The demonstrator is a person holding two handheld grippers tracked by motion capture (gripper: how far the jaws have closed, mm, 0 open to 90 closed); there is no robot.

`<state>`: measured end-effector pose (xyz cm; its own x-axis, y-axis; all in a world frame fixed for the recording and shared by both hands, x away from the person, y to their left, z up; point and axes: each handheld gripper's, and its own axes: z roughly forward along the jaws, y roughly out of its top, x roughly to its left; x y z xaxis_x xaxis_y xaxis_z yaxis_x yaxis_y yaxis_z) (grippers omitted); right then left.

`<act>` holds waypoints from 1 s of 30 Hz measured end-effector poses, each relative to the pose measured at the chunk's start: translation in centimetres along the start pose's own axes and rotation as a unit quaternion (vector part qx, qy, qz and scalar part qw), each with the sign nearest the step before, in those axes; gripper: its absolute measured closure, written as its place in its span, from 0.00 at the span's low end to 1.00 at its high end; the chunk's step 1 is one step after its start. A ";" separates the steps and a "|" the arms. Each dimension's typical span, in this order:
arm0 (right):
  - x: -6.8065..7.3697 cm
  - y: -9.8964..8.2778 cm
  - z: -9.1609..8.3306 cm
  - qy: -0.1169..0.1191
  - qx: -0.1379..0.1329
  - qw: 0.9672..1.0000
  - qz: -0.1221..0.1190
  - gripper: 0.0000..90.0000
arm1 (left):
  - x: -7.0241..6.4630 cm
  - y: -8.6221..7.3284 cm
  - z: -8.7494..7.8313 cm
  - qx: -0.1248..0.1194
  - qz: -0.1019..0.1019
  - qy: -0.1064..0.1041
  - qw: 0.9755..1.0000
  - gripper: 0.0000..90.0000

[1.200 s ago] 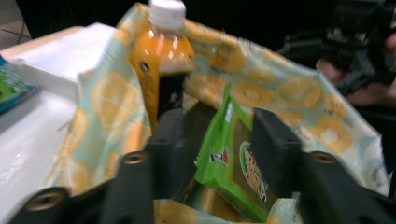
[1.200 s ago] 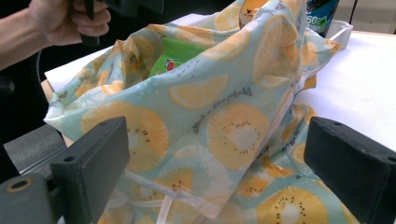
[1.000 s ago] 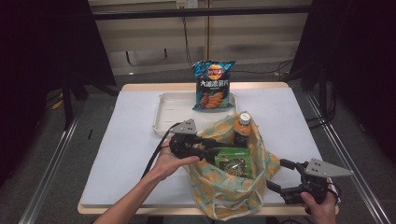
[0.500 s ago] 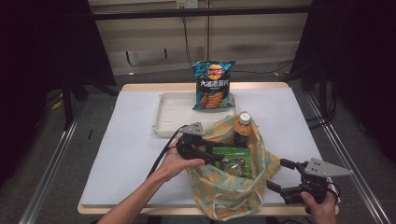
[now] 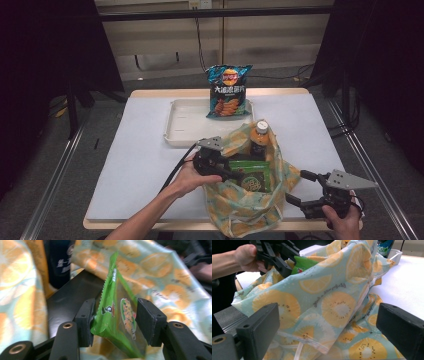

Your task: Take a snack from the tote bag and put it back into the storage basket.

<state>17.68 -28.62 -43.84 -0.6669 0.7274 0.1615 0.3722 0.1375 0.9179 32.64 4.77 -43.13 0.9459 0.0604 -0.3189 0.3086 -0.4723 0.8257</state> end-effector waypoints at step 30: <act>0.1 0.0 -0.1 0.001 -0.002 1.000 0.001 0.05 | -1.5 -0.2 0.2 -0.014 0.014 0.007 1.000 0.82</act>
<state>17.59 -28.58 -43.77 -0.6666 0.7270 0.1646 0.3721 0.1331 0.9186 31.08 4.61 -42.93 0.9552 0.0595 -0.2899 0.2851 -0.4488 0.8470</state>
